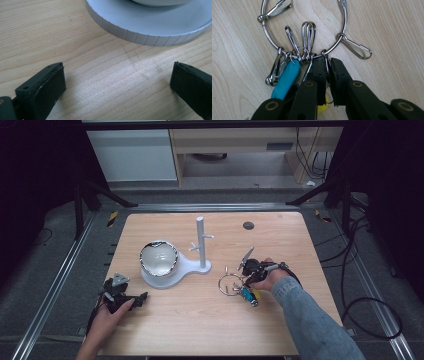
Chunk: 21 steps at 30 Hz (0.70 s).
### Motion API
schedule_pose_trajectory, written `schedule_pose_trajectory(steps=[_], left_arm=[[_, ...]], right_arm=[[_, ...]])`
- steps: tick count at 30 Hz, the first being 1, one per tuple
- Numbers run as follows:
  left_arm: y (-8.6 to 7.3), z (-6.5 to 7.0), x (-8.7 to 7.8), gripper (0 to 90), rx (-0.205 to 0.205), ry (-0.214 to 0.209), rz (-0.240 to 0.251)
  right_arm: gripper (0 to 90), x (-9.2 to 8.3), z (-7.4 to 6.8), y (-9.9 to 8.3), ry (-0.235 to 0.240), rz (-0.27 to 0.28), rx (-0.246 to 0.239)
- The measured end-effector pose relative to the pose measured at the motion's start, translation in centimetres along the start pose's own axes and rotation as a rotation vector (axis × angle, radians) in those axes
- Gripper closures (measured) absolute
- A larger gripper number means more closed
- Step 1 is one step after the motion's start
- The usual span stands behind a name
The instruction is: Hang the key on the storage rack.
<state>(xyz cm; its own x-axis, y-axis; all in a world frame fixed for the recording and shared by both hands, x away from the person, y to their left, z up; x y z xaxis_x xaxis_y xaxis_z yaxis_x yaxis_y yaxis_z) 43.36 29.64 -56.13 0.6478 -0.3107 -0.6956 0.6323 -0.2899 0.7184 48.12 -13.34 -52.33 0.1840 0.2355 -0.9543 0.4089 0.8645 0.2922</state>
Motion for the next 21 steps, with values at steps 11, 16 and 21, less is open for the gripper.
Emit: schedule_pose_trajectory(steps=[11, 16, 21], left_arm=[[0.0, 0.01, 0.0, 0.0, 0.0, 0.0, 0.0], [-0.01, 0.02, -0.01, 0.0, 0.001, -0.001, 0.0], [-0.01, 0.03, -0.01, 0.0, 0.001, -0.001, 0.0]], right_arm=[[83.9, 0.2, 0.55, 0.68, 0.036, -0.08, 0.003], [87.9, 0.32, 0.77, 0.92, 0.046, -0.098, 0.015], [89.0, 0.31, 0.85, 0.96, 0.052, -0.103, 0.033]])
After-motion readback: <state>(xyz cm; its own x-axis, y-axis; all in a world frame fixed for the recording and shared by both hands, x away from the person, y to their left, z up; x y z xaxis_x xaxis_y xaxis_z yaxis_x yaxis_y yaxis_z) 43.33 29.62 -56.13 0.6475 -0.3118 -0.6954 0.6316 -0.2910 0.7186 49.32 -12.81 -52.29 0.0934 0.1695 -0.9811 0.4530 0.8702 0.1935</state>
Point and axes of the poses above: each handheld gripper's, and its own axes: x roughly forward along the jaws, y roughly out of its top, z roughly to its right, the point moved 6 cm from there along x, roughly forward along the jaws
